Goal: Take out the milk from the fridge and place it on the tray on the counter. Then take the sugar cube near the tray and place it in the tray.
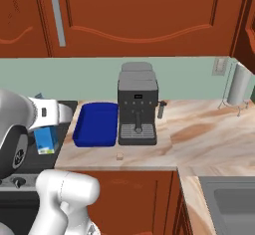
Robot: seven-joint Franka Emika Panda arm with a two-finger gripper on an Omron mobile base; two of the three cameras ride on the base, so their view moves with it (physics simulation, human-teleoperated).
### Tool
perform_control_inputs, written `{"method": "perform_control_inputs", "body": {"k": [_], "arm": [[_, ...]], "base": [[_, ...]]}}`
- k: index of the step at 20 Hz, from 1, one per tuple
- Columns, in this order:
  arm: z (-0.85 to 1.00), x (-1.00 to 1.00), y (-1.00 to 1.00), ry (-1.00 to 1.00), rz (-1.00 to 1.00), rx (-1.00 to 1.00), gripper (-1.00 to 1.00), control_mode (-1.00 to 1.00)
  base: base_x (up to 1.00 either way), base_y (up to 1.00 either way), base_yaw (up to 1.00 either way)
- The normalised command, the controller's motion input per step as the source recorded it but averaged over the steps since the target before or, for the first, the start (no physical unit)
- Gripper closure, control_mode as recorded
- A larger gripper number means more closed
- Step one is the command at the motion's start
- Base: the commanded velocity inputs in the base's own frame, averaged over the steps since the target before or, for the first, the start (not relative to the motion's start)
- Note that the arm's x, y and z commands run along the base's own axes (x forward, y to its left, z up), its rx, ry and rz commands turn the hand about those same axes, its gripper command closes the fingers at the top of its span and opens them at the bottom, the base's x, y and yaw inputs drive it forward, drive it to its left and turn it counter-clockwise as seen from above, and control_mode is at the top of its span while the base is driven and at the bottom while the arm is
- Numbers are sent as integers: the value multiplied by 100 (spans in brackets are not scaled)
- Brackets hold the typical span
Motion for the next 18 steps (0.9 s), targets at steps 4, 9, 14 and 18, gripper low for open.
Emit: {"method": "perform_control_inputs", "body": {"k": [4,9,14,18], "arm": [[0,0,0,0,0,0,100,100],[0,0,0,0,0,0,100,100],[0,0,0,0,0,0,100,100],[0,0,0,0,0,0,100,100]], "base": [[57,31,4],[88,0,21],[59,0,27],[3,0,4]]}}
